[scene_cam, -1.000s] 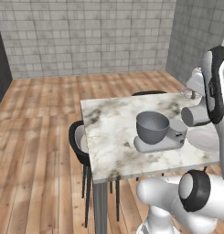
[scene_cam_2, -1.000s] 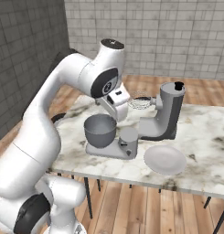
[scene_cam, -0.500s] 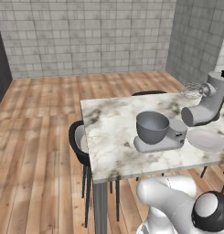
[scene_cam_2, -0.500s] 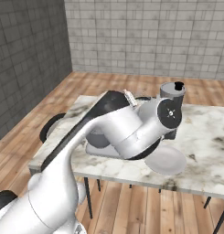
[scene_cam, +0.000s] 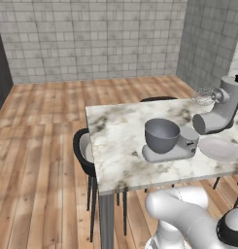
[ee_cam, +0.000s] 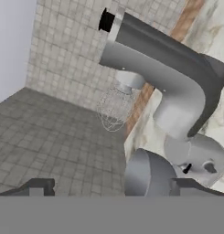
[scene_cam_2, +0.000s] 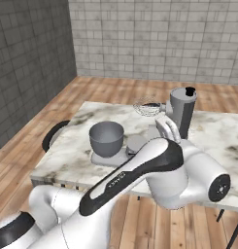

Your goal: Add butter and sugar cubes to the stand mixer bowl and then turn on the stand mixer to begin making frosting.

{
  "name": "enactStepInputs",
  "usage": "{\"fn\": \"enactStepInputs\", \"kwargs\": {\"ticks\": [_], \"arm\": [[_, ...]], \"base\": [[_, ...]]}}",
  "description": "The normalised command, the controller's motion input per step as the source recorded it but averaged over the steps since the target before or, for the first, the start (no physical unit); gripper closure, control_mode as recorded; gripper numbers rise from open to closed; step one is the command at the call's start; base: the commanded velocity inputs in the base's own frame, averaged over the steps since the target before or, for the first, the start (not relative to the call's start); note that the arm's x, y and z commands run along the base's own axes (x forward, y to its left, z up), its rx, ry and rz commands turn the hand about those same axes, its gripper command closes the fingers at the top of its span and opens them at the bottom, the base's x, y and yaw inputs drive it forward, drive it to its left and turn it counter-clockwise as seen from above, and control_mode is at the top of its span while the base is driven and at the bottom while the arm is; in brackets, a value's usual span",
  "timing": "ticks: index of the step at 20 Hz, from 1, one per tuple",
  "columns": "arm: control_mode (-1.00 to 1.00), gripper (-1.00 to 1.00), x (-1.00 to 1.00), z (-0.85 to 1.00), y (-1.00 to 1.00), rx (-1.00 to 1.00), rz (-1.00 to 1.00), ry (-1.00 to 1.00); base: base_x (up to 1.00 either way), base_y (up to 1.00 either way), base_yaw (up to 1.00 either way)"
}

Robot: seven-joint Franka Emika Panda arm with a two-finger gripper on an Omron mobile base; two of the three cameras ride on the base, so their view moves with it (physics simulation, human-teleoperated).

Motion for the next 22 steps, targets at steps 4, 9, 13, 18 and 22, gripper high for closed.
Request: {"fn": "enactStepInputs", "kwargs": {"ticks": [4, 9, 13, 18, 22], "arm": [[-1.0, -1.0, 0.35, -0.04, -0.66, 0.18, -0.01, -0.13], [-1.0, -1.0, 0.62, 0.0, -0.42, 0.19, 0.0, -0.01], [-1.0, -1.0, 0.59, 0.0, -0.19, 0.14, 0.0, 0.0], [-1.0, -1.0, 0.58, 0.0, -0.2, 0.11, 0.0, 0.0], [-1.0, -1.0, 0.59, -0.07, -0.28, 0.05, -0.06, 0.0]], "base": [[0.0, 0.0, 0.0], [0.0, 0.0, 0.0], [0.0, 0.0, 0.0], [0.0, 0.0, 0.0], [0.0, 0.0, 0.0]]}}
